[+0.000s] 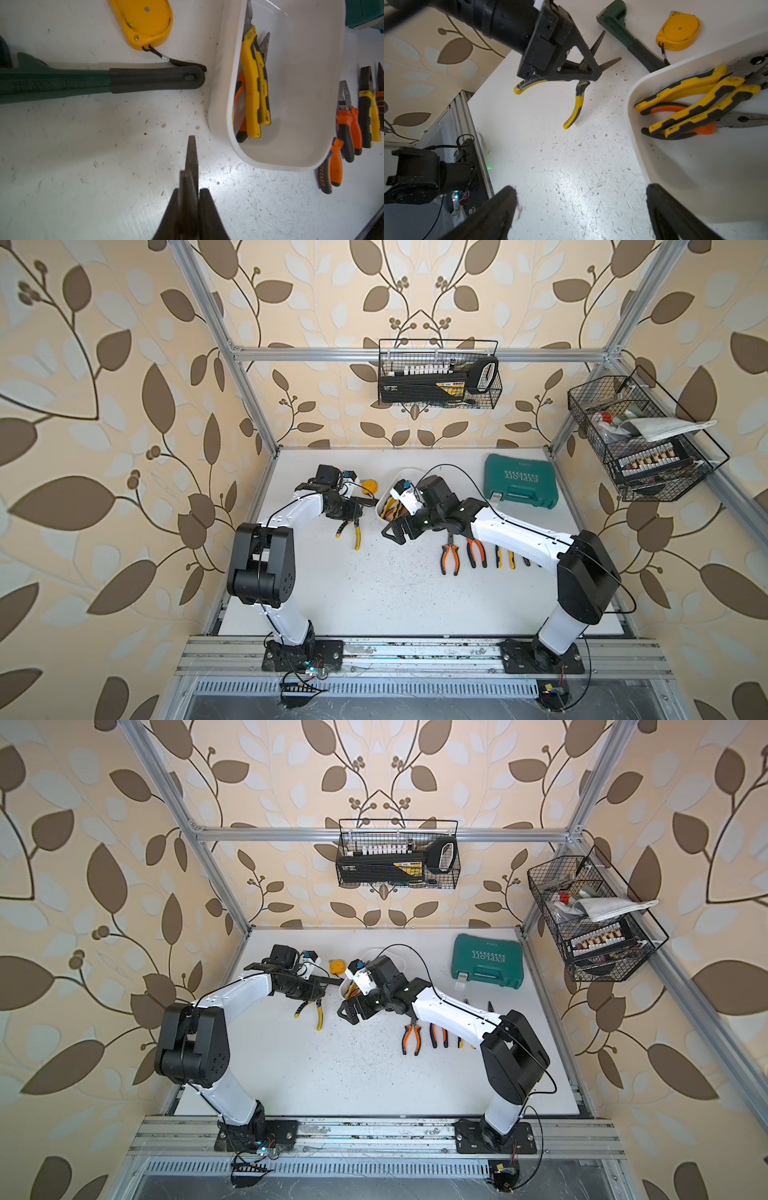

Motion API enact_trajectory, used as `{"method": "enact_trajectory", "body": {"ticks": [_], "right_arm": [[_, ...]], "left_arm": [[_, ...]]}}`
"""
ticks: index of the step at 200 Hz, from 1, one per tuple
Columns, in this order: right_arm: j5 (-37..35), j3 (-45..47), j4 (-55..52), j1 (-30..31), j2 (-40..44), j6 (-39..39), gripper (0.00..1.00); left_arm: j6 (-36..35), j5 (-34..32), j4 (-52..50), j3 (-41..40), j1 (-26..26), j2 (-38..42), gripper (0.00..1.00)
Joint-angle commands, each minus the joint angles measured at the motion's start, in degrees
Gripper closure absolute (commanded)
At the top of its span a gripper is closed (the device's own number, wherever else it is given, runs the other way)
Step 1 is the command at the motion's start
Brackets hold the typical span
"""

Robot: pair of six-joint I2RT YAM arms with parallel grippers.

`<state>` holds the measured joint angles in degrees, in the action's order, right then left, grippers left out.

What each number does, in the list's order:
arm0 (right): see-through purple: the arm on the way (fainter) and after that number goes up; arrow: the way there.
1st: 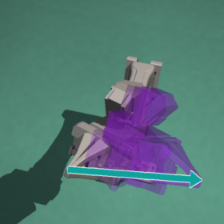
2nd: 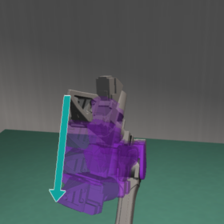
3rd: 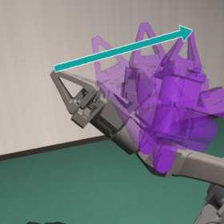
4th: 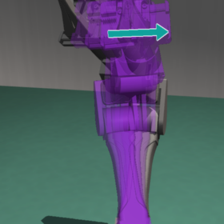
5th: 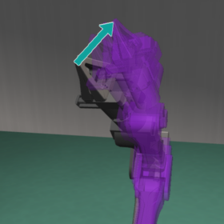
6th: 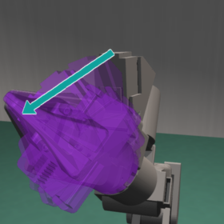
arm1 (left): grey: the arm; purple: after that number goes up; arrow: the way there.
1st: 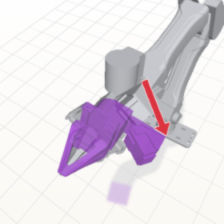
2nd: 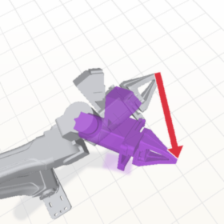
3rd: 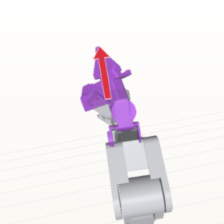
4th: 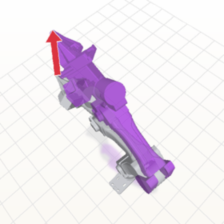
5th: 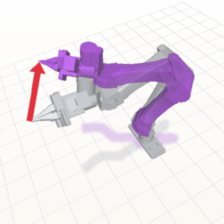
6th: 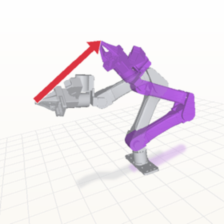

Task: Take the pliers out of the storage box
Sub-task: Place the pliers at the center of the board.

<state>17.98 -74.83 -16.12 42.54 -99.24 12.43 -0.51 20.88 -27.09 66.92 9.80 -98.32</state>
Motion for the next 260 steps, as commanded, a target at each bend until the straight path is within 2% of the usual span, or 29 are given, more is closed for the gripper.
{"method": "enact_trajectory", "body": {"ticks": [1, 49, 98, 114, 141, 167, 197, 213, 232, 260], "right_arm": [[-1.8, -0.1, 3.1, 0.7, -1.1, 0.9, 0.0], [-1.9, 1.5, 7.4, 1.3, -0.7, 4.6, 0.0], [-4.6, 3.5, 6.2, 1.6, 2.0, 5.1, 0.0], [-5.4, 4.0, 5.8, 1.6, 2.7, 5.2, 0.0], [-6.1, 4.6, 5.4, 1.5, 3.4, 5.3, 0.0], [-7.7, 4.6, 4.5, 1.5, 3.7, 5.3, 0.0], [-14.4, 4.6, 3.1, 1.4, 4.5, 5.6, 0.0], [-16.8, 4.5, 2.6, 0.9, 4.8, 6.1, 0.0], [-17.8, 4.5, 2.6, 0.3, 5.0, 6.4, 0.0], [-17.8, 4.0, 2.2, -0.2, 4.6, 6.2, 0.0]], "left_arm": [[0.9, -0.8, 4.5, -1.4, 0.0, -0.4, 1.0], [1.7, -2.6, 5.7, -3.2, 0.0, -2.9, 0.99], [3.1, -6.0, 2.5, -0.7, 0.1, -5.9, 0.69], [3.2, -6.1, 2.1, -0.2, 0.0, -6.4, 0.64], [3.2, -5.8, 1.7, 0.4, 0.1, -7.1, 0.62], [3.2, -6.5, 0.0, 1.6, 0.0, -6.6, 0.5], [1.9, -6.4, -2.6, 4.1, 0.0, -4.6, 0.38], [-0.6, -5.1, -4.2, 5.4, 0.0, -3.8, 0.25], [-3.6, -7.3, -5.6, 5.6, 0.0, -3.2, 0.01], [-5.1, -8.9, -9.6, 4.7, 0.4, -1.8, 0.01]]}}
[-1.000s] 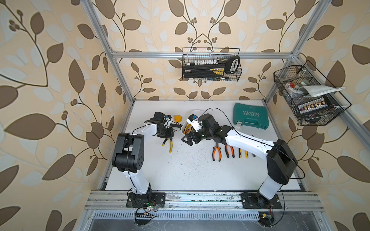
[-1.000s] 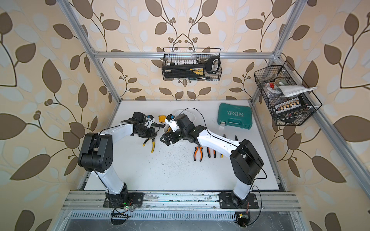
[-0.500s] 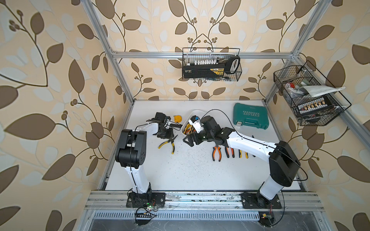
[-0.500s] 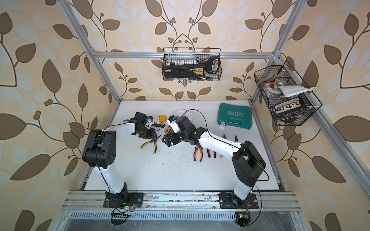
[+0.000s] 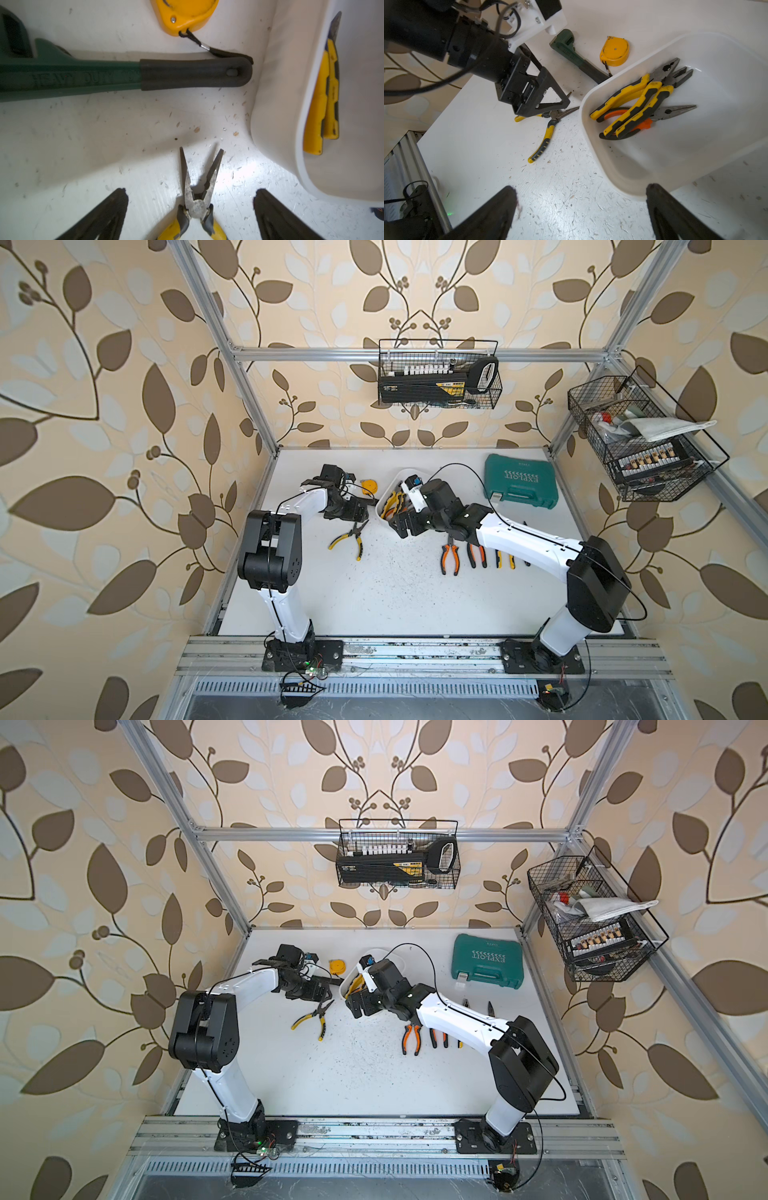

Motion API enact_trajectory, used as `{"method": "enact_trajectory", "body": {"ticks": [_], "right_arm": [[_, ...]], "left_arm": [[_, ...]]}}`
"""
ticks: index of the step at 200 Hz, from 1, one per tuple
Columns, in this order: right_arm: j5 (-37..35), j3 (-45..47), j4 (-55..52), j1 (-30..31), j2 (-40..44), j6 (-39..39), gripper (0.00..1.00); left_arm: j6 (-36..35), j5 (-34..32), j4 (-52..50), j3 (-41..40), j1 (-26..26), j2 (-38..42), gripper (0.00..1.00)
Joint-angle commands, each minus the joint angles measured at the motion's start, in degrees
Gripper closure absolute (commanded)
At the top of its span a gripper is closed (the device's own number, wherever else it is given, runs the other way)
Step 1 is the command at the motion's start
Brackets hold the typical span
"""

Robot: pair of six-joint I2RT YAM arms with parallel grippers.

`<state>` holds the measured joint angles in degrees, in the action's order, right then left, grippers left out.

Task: Take the pliers out of the storage box
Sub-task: Place the pliers at the center of the board, then adjust the pliers at the center of the board.

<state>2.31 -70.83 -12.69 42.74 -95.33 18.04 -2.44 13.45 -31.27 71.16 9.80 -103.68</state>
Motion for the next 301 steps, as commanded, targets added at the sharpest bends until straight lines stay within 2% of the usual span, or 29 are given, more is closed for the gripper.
{"method": "enact_trajectory", "body": {"ticks": [1, 64, 104, 134, 182, 205, 266, 301], "right_arm": [[-2.1, 0.0, -1.2, -0.4, 0.6, 0.6, 0.0], [0.2, -0.9, -1.0, -0.5, -1.1, 0.0, 0.0], [-0.5, 0.0, -0.9, -0.8, -0.4, -0.1, 0.0], [-0.8, 0.9, -0.6, -1.4, 0.4, 0.1, 0.0], [-0.1, 0.9, -0.5, -1.5, 0.0, 0.5, 0.01], [0.1, 0.9, -0.6, -1.5, -0.2, 0.5, 0.0], [0.6, 0.5, -0.6, -1.5, -1.0, 0.8, 0.0], [1.0, 0.1, -0.5, -1.5, -1.5, 1.0, 0.0]], "left_arm": [[-3.2, -1.5, -5.5, 0.4, 0.4, 3.6, 0.01], [-4.8, -4.1, -5.5, -2.1, 4.5, 2.2, 0.01], [-2.2, -5.8, -4.3, -3.7, 6.0, 0.1, 0.01], [-1.6, -8.4, -3.1, -7.0, 6.1, -0.1, 0.01], [-2.0, -7.5, -3.9, -8.7, 6.4, 0.2, 0.03], [-2.3, -8.3, -4.6, -9.8, 6.7, 0.8, 0.1], [-2.0, -9.8, -5.5, -10.1, 6.7, 1.8, 0.46], [-1.9, -10.0, -5.9, -9.8, 6.8, 2.0, 0.58]]}}
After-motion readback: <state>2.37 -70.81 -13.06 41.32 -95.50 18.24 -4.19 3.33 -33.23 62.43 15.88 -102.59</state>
